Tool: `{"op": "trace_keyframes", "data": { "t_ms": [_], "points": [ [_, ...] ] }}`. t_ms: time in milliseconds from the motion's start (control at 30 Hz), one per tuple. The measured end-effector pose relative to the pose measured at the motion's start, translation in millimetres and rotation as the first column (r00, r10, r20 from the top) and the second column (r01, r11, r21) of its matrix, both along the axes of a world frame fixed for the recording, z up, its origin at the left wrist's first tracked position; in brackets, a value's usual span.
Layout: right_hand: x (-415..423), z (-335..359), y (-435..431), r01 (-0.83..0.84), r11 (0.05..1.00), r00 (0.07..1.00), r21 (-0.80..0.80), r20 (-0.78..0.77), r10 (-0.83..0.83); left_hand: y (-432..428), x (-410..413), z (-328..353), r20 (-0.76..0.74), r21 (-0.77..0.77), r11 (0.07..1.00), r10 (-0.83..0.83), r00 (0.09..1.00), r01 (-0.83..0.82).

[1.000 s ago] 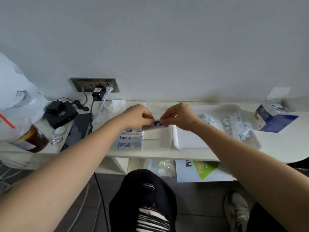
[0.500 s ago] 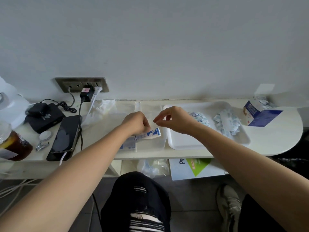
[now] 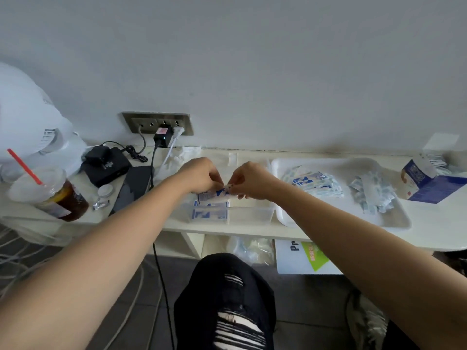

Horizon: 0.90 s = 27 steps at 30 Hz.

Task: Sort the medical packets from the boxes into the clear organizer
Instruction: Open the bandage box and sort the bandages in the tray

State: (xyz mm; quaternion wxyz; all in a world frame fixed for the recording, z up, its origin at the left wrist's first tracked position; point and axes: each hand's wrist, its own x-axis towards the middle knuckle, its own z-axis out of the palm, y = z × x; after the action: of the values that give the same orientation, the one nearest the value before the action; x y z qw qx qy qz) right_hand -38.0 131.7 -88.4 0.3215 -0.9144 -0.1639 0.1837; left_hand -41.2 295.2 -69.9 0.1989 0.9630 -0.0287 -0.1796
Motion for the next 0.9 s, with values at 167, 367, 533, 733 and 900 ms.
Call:
{"op": "trace_keyframes", "data": {
  "t_ms": [167,367,533,733,900],
  "points": [
    [4,-2,9,0.224,0.963,0.953,0.151,-0.238,-0.185,16,-8,0,0.222,-0.040,0.991,0.132,0.966,-0.126],
    [8,-13,24,0.354,0.932,0.896,0.077,-0.314,-0.315,35,-14,-11,0.278,0.027,0.951,0.290,0.916,-0.309],
    [7,-32,40,0.377,0.926,0.873,0.009,-0.337,-0.352,40,-21,-20,0.192,0.100,0.951,0.269,0.944,-0.291],
    [10,-26,38,0.389,0.921,0.861,-0.009,-0.353,-0.367,44,-25,-20,0.177,0.022,0.953,0.293,0.940,-0.301],
    [11,-30,38,0.375,0.926,0.846,-0.053,-0.390,-0.365,44,-25,-22,0.174,0.001,0.952,0.302,0.937,-0.307]
  ]
}}
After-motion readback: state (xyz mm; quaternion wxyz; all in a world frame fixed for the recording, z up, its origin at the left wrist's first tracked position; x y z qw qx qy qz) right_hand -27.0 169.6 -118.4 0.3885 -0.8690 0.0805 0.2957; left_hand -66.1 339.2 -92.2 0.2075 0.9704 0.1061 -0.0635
